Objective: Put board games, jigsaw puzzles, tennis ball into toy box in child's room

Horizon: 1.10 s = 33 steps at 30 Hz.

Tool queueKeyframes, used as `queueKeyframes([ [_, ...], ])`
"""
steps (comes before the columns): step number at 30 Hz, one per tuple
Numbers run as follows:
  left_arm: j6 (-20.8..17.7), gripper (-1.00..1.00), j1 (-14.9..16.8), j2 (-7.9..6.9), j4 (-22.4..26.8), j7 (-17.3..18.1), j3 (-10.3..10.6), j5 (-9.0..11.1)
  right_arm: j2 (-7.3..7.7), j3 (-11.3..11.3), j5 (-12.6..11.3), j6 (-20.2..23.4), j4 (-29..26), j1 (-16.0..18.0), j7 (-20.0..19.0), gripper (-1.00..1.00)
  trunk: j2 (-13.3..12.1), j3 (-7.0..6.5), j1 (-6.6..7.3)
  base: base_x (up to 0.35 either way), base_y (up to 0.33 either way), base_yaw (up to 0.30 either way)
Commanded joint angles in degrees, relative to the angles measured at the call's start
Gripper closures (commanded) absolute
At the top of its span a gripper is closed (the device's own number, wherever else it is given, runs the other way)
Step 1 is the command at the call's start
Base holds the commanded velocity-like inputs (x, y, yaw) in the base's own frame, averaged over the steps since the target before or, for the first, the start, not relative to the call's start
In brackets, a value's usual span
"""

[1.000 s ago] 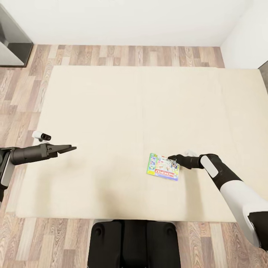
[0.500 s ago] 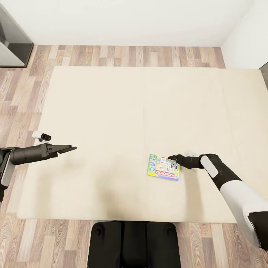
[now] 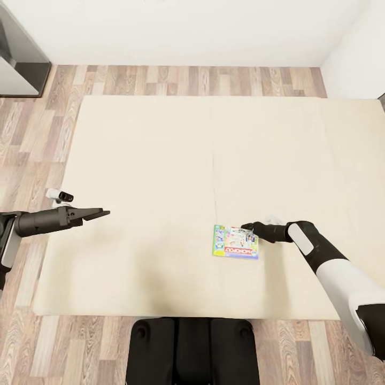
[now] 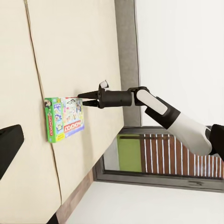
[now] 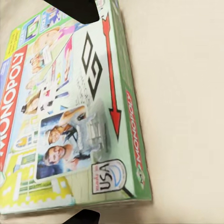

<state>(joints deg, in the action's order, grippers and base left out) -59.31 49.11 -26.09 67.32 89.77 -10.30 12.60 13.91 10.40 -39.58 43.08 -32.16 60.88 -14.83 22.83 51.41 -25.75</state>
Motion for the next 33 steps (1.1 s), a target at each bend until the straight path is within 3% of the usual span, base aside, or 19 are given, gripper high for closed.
queueKeyframes([
  [1, -0.6, -1.00, 0.0, -0.02, 0.0, 0.2, 0.0, 0.0, 0.06, 0.2, 0.2, 0.1, 0.0, 0.0, -0.3, -1.00, 0.1, 0.06, -0.03, 0.000, 0.042, 0.000],
  [33, -0.6, -1.00, 0.0, -0.02, 0.0, 0.2, 0.0, 0.0, 0.06, 0.2, 0.3, 0.1, -0.1, 0.0, -0.3, -1.00, 0.1, 0.06, -0.03, 0.000, 0.060, 0.000],
])
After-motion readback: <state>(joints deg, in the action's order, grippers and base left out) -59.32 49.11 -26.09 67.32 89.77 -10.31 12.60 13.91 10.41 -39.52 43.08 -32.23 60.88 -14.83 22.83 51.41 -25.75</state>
